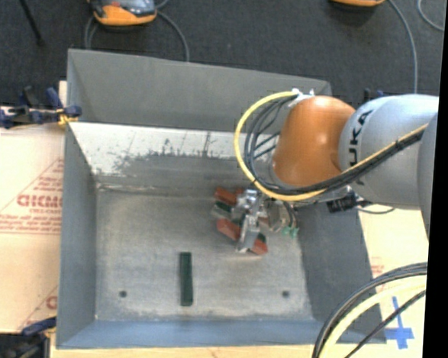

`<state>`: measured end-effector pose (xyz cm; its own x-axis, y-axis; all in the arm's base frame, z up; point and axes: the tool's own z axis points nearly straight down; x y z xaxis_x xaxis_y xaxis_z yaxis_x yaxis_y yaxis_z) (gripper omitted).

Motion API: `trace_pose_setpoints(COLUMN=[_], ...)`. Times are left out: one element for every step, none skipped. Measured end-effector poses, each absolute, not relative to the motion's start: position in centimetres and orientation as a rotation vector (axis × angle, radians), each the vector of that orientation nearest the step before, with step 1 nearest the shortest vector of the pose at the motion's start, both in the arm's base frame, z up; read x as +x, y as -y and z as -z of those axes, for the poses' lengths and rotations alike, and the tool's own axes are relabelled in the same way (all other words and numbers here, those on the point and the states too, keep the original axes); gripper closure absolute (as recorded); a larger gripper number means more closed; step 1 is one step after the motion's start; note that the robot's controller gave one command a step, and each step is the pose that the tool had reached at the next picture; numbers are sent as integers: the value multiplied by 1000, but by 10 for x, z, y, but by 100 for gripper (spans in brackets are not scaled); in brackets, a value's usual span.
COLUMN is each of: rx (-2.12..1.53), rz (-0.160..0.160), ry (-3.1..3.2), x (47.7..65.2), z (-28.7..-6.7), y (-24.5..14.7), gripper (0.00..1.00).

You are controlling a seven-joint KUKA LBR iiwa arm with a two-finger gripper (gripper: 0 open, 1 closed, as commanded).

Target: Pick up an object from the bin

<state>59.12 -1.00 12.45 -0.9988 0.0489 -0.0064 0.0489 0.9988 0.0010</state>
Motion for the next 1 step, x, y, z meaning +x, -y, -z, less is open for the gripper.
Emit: trace_pose_setpoints(rx=[77], rz=[-2], ry=[-3136], x=[591], z=[-129], y=[10], gripper=[100])
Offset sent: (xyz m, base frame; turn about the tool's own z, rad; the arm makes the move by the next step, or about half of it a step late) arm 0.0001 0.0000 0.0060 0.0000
